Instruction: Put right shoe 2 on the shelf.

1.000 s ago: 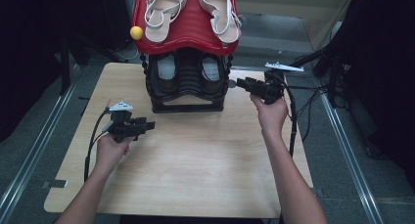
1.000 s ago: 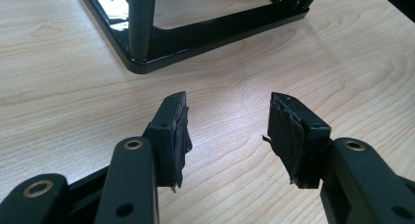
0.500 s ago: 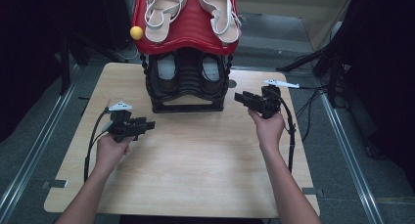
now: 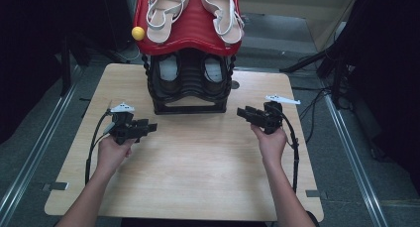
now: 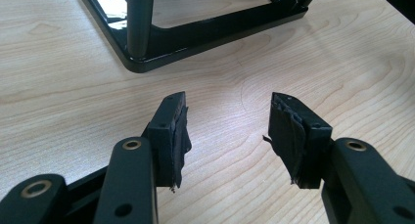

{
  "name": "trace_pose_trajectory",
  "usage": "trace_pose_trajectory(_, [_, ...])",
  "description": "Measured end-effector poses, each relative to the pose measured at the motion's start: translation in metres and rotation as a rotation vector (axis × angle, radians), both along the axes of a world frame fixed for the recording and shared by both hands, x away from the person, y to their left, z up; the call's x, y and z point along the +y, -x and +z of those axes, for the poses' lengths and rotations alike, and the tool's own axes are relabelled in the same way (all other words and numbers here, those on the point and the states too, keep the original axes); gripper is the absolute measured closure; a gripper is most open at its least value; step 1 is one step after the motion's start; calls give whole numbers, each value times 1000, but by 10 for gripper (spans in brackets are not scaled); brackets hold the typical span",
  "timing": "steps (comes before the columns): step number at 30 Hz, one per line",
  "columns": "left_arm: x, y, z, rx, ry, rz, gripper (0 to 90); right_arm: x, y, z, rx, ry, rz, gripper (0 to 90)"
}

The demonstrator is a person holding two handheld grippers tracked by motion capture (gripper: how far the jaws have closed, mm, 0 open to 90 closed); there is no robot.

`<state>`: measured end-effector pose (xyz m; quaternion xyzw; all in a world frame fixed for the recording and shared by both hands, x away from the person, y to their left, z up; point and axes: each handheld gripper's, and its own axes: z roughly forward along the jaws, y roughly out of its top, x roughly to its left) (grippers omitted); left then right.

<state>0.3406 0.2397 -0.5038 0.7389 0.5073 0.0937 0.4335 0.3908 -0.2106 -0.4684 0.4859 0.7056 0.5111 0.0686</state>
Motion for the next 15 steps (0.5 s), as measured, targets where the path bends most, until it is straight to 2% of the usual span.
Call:
trace_pose_trajectory(6, [-2, -1, -1, 11, -3, -14, 478, -6, 6, -12, 8, -8, -16, 550])
trace_pose_trajectory(9, [-2, -1, -1, 14, 1, -15, 470, -7, 7, -16, 21, 6, -3, 551])
trace_pose_trajectory(11, [-3, 0, -1, 14, 2, -14, 456, -8, 7, -17, 37, -2, 9, 551])
trace_pose_trajectory(15, [-5, 0, -1, 6, 2, -15, 426, -8, 8, -18, 30, 9, 9, 552])
